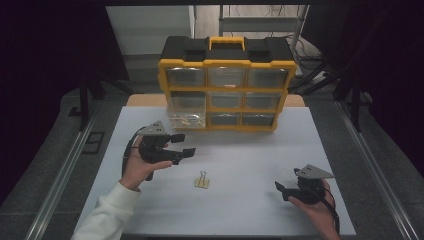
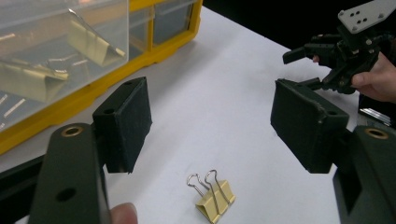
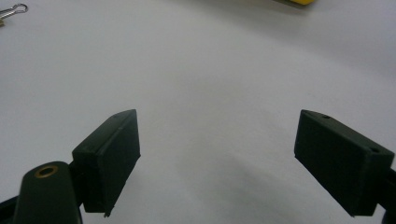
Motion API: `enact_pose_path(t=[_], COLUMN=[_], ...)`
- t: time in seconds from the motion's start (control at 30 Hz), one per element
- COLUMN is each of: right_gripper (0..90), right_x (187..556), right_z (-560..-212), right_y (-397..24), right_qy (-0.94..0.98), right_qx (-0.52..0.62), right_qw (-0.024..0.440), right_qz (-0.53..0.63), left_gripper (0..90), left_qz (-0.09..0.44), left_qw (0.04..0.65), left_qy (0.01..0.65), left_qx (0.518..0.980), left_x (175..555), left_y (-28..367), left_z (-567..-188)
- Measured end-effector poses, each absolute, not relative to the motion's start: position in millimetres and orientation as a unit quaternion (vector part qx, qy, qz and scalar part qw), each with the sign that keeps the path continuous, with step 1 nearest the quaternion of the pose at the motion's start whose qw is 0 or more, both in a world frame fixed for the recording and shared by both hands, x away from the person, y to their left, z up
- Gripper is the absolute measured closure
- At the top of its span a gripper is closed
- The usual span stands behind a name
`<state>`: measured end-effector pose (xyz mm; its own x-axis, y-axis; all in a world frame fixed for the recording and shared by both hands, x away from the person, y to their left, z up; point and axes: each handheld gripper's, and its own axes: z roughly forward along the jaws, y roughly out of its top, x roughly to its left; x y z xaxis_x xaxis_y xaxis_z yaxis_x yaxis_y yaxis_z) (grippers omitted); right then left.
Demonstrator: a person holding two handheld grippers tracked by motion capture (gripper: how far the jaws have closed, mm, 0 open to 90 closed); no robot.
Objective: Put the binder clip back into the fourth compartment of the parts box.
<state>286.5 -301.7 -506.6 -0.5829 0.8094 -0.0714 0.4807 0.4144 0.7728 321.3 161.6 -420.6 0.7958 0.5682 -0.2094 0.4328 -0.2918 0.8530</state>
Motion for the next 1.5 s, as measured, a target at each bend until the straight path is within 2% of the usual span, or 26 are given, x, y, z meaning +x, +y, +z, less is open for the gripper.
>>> enact_pose_path(t=[1.5], right_gripper=[14.8], right_x=[286.4], right_z=[-508.0], right_y=[-299.8], right_qy=[0.816], right_qx=[0.394], right_qw=[0.226], right_qz=[0.358], left_gripper=[25.0], left_qz=[0.003], left_qw=[0.428], left_qy=[0.321], left_qx=[0.845], left_x=[332.2], left_y=[143.1], left_z=[-466.9])
